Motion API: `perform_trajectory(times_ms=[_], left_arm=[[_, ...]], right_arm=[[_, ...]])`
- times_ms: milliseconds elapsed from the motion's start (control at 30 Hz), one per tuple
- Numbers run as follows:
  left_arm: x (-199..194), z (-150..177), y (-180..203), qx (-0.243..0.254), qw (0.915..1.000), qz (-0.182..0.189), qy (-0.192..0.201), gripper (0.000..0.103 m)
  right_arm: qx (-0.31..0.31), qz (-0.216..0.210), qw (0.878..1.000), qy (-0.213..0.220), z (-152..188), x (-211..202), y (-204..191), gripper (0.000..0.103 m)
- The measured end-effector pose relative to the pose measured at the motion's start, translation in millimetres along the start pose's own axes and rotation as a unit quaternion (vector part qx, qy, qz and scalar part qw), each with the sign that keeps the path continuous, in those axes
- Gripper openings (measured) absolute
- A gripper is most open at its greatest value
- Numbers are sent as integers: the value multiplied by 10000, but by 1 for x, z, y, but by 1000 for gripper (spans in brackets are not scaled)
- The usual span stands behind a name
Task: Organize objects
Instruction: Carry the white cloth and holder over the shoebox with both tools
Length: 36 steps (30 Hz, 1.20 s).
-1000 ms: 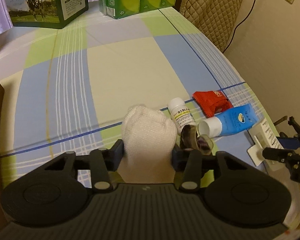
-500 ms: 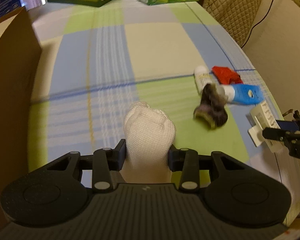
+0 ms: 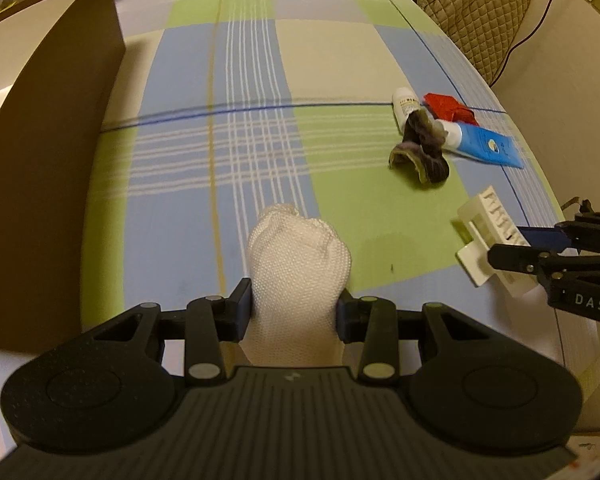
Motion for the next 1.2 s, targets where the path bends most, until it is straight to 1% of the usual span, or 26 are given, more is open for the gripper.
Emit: perform_trajectory(times_ms=[167, 400, 667, 900, 1200], left_arm=[[-11, 12, -7, -93, 9999, 8, 40, 35], [-36, 19, -20, -207, 9994, 74, 272, 35], [-75, 17, -37, -379, 9965, 198, 714, 35], [-111, 10, -62, -537, 9914, 251, 1170, 35], [-146, 7, -115, -785, 9842, 113, 1581, 35]], right_arm=[[-153, -105, 9998, -31, 4, 1, -21, 24], [-340, -190, 9992, -5, 5, -1, -50, 24], [-466, -333, 9982, 162, -6, -10, -82, 24], [-534, -711, 9953, 373, -25, -18, -121, 24], [-627, -1272, 9878, 645, -56, -18, -183, 24]])
Point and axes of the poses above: each gripper's, at about its wrist camera, not at the fingertips, and x roughly the way its jaws point, y to its right, z to its underside, the point moved 9 cm from there along x, roughly the way its jaws point, and after that the axes turned 9 degrees about -z, right-handed, at the moved point
